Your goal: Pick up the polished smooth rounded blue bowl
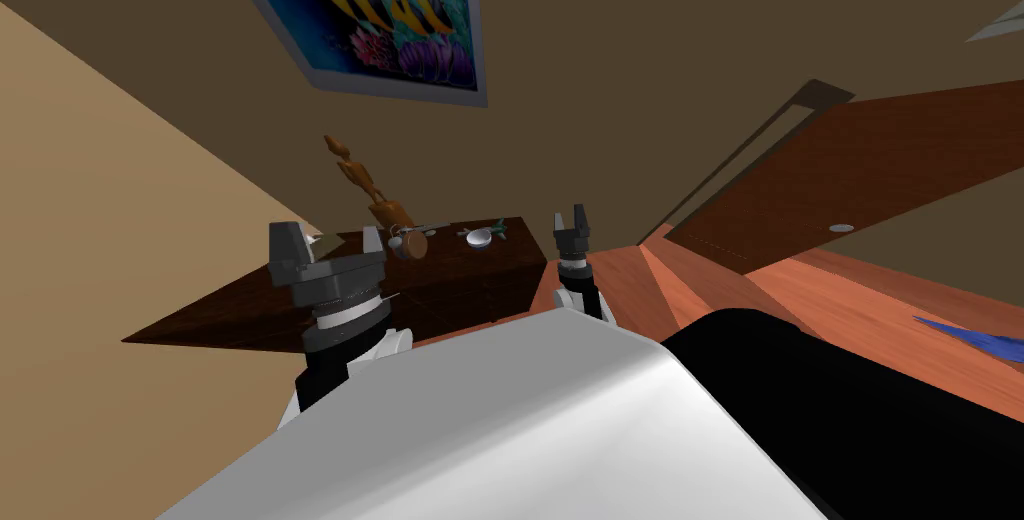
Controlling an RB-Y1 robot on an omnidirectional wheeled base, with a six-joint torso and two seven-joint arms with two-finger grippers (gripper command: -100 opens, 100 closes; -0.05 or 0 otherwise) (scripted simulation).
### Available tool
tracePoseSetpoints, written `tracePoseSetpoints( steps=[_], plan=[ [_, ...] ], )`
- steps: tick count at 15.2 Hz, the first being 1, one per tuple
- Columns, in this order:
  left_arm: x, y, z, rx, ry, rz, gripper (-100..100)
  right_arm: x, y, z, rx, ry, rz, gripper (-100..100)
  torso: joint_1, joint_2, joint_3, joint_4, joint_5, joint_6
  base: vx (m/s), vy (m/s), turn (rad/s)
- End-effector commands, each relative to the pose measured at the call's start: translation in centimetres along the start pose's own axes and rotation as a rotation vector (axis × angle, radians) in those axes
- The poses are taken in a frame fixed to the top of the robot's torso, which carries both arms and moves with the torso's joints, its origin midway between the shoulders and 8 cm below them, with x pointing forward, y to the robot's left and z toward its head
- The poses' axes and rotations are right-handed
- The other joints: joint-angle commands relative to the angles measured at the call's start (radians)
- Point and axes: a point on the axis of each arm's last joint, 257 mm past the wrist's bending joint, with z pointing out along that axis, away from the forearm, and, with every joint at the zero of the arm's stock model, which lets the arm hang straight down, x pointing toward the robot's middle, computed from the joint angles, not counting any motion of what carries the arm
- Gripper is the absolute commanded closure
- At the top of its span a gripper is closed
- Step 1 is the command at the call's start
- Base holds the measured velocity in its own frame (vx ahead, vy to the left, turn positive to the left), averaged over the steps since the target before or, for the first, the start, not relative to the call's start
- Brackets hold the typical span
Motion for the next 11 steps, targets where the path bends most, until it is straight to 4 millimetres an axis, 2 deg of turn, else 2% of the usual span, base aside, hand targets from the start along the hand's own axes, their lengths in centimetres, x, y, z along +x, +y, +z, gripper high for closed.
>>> tracePoseSetpoints(
  steps=[1,3,4,6,7,8,10,11],
  plan=[
    [0.4,0.7,0.0,-0.020,0.028,0.000,-100,0.0,0.0,0.0,0.000,0.000,0.000,0,0.000,0.000,0.000,0.000,0.000,0.000,-0.001,-0.001,-0.022],
    [0.9,2.4,0.1,-0.065,0.062,-0.001,-100,0.0,0.0,0.0,0.000,0.000,0.000,0,0.000,0.000,0.000,0.000,0.000,0.000,-0.003,-0.002,-0.048],
    [1.0,2.4,0.1,-0.065,0.064,-0.001,-100,0.0,0.0,0.0,0.000,0.000,0.000,0,0.000,0.000,0.000,0.000,0.000,0.000,-0.004,0.000,-0.045],
    [1.5,4.6,0.2,-0.120,0.098,-0.003,-100,0.0,0.0,0.0,0.000,0.000,0.000,0,0.000,0.000,0.000,0.000,0.000,0.000,-0.005,-0.002,-0.061],
    [1.5,4.9,0.2,-0.130,0.097,-0.002,-100,0.0,0.0,0.0,0.000,0.000,0.000,0,0.000,0.000,0.000,0.000,0.000,0.000,-0.006,-0.001,-0.055],
    [1.7,6.1,0.3,-0.156,0.114,-0.003,-100,0.0,0.0,0.0,0.000,0.000,0.000,0,0.000,0.000,0.000,0.000,0.000,0.000,-0.005,-0.001,-0.068],
    [1.7,6.4,0.2,-0.170,0.112,-0.002,-100,0.0,0.0,0.0,0.000,0.000,0.000,0,0.000,0.000,0.000,0.000,0.000,0.000,-0.002,-0.001,-0.026],
    [1.9,7.9,0.2,-0.208,0.128,-0.001,-100,0.0,0.0,0.0,0.000,0.000,0.000,0,0.000,0.000,0.000,0.000,0.000,0.000,-0.003,-0.002,-0.045]
  ],
)
